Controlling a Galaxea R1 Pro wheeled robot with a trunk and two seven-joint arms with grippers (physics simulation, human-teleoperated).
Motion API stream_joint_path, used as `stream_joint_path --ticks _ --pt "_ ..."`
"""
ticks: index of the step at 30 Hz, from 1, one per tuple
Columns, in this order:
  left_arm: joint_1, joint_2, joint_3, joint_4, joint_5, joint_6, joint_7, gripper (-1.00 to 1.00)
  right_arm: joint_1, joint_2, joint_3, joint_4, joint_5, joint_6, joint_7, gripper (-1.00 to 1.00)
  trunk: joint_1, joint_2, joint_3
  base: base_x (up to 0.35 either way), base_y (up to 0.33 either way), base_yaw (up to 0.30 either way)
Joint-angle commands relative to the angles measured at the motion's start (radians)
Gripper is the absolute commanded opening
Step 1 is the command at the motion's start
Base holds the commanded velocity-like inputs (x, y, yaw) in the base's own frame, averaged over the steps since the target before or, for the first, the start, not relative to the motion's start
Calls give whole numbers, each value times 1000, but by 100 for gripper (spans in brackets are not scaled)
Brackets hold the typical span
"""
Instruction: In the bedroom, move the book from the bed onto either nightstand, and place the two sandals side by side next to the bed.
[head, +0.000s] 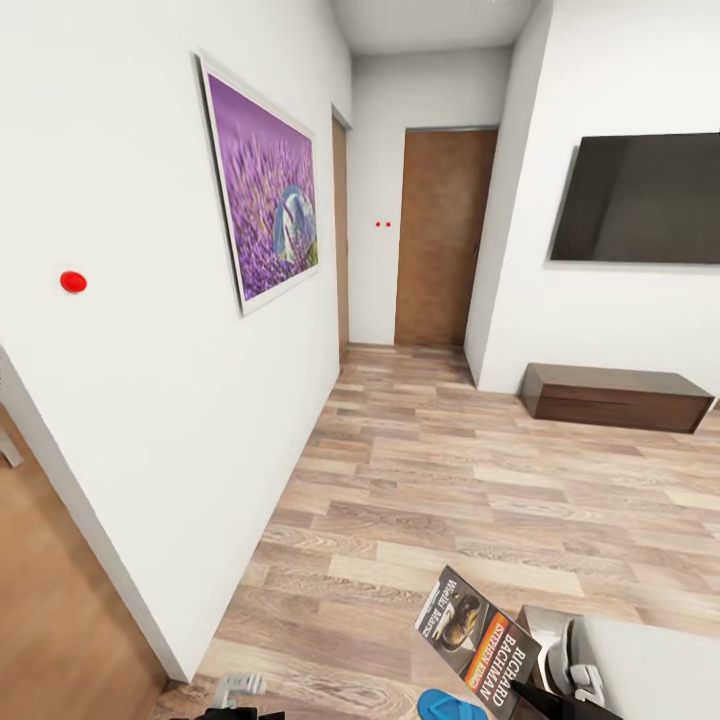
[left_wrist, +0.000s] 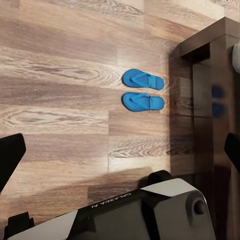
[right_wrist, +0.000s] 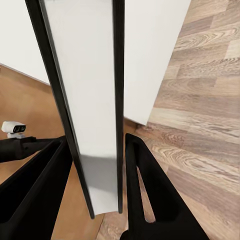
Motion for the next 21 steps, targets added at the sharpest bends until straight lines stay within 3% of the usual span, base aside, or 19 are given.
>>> stream_joint_path --ticks 1,21 --pt "-1 0 -8 1 6 -4 -3 100 -1 0 8 0 -7 -4 2 -100 1 -2 -1 0 0 0" --pt "-1 0 -8 1 6 -4 -3 100 -1 0 8 0 -7 -4 3 -100 1 -2 10 0 0 0"
